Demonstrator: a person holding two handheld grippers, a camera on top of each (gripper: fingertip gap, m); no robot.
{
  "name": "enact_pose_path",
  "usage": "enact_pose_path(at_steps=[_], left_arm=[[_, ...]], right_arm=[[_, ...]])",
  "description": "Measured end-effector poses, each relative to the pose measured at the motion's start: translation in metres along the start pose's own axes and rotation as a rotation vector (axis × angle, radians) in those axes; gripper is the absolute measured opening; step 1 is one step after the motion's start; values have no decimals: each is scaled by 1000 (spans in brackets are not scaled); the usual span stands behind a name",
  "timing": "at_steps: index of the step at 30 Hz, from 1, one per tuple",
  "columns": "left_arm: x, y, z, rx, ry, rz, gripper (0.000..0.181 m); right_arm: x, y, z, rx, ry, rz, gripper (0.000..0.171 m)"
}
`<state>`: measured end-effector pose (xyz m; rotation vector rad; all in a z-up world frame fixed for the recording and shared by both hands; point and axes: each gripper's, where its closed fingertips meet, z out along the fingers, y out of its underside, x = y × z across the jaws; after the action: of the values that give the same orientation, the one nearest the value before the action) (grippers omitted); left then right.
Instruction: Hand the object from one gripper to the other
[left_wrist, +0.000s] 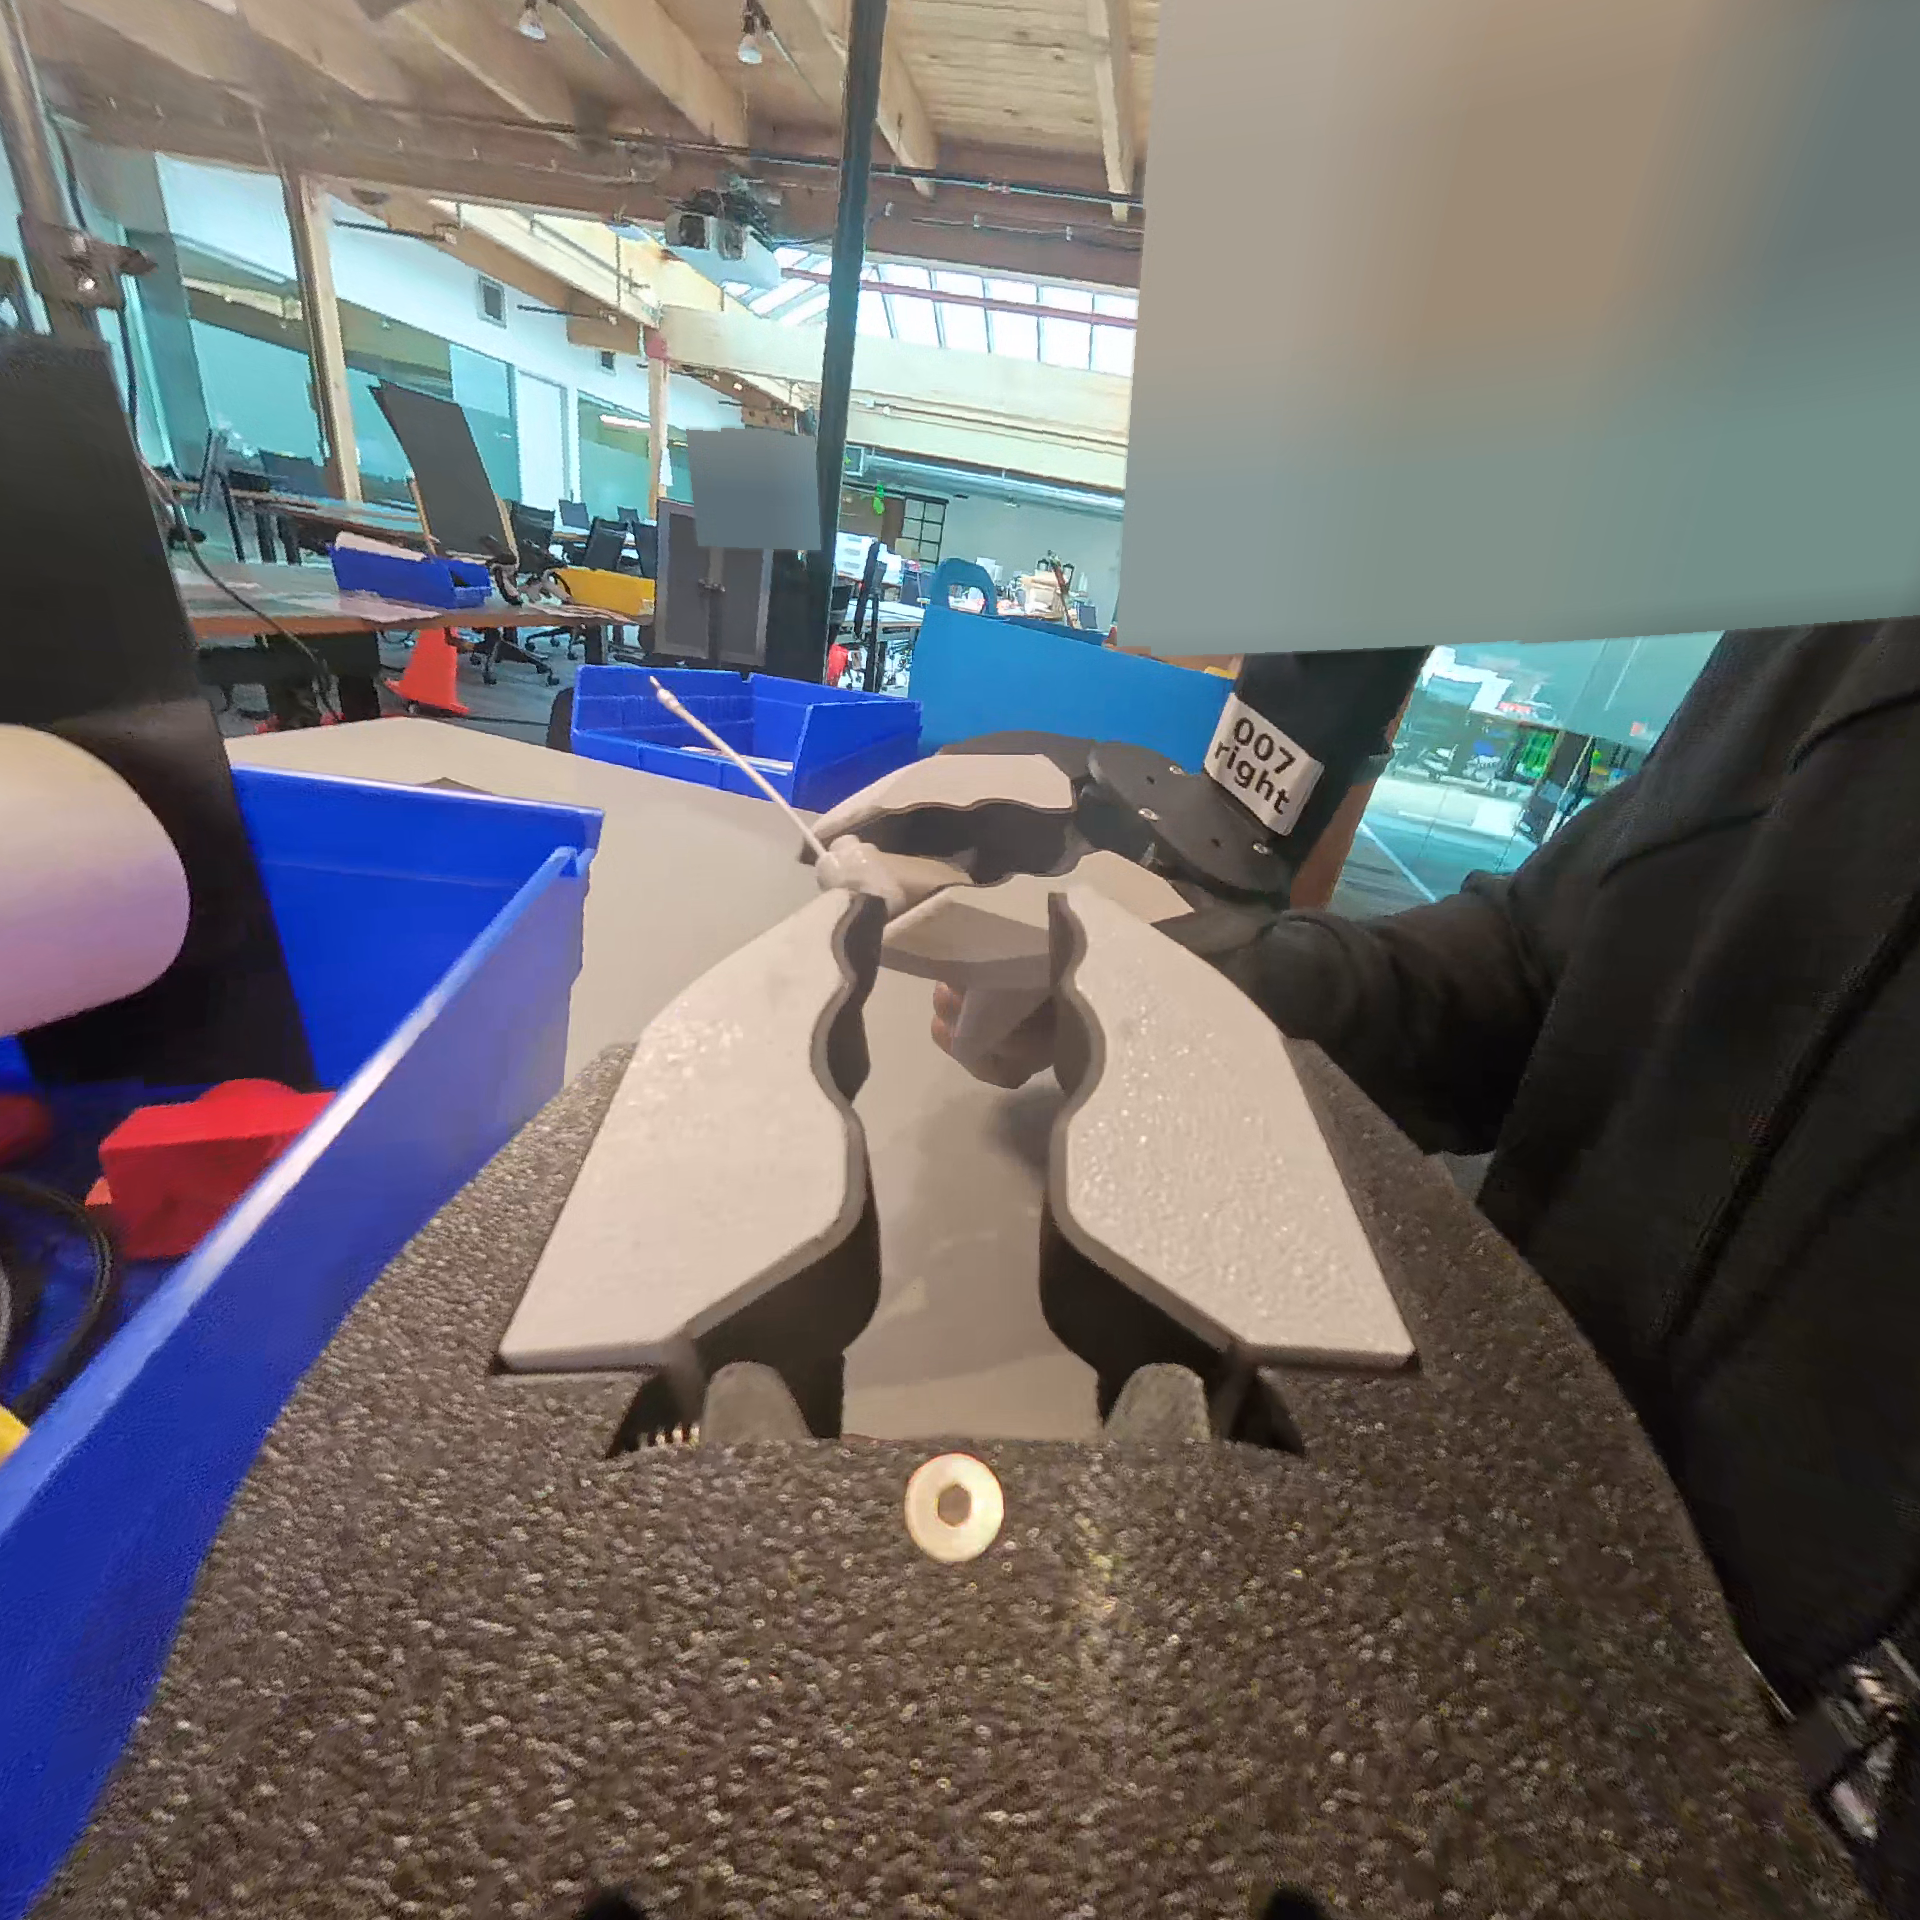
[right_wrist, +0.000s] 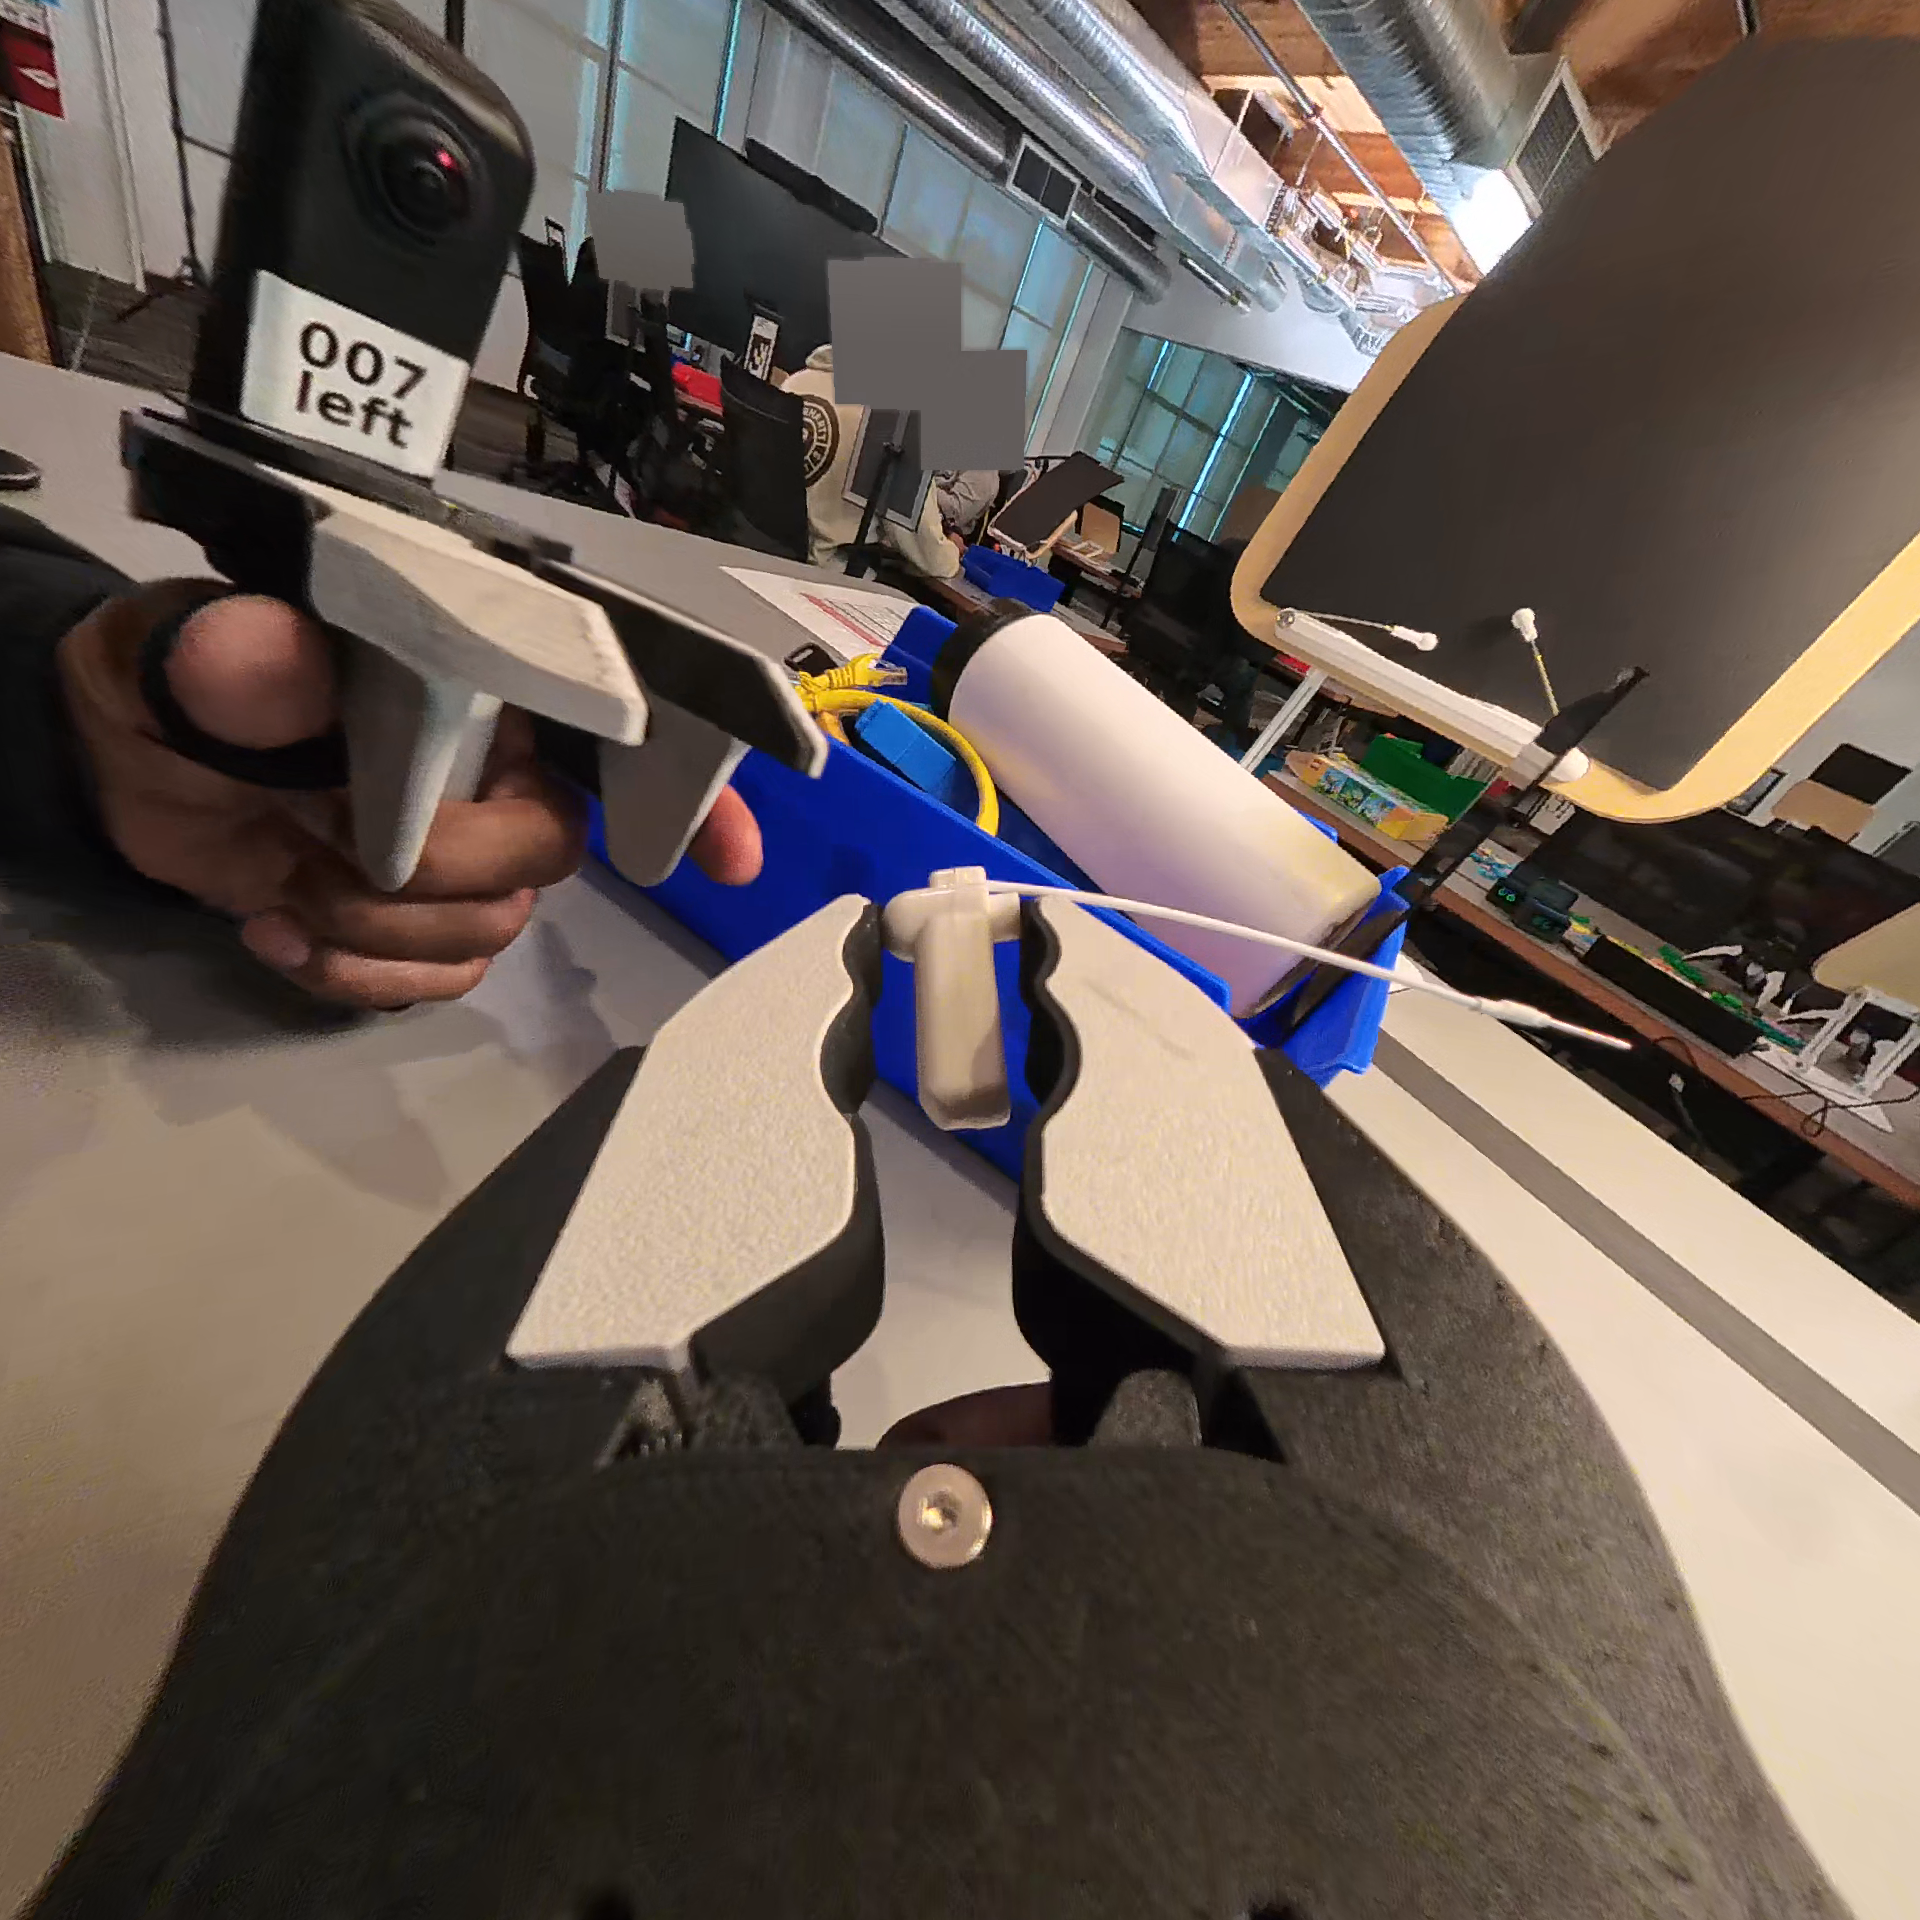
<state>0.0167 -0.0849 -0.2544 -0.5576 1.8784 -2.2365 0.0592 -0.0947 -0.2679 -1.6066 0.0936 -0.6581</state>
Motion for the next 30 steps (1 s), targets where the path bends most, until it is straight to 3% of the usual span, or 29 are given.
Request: enact_pose_path(at_steps=[8,14,18,22,30], left_arm=[[-6,-26,-17,83,-85,118,37],[35,-27,-27,45,-112,515,39],[74,-9,-26,1,-48,820,38],[112,17,-26,-41,28,1053,35],[138,41,-31,-97,83,1202,37]], right_arm=[[-23,-17,0,-9,-40,57,25],[-53,-43,-30,51,-117,318,25],[-84,-45,-56,77,-230,451,25],[-129,-40,-80,-43,-442,492,25],[-151,-57,-101,-44,-522,594,25]])
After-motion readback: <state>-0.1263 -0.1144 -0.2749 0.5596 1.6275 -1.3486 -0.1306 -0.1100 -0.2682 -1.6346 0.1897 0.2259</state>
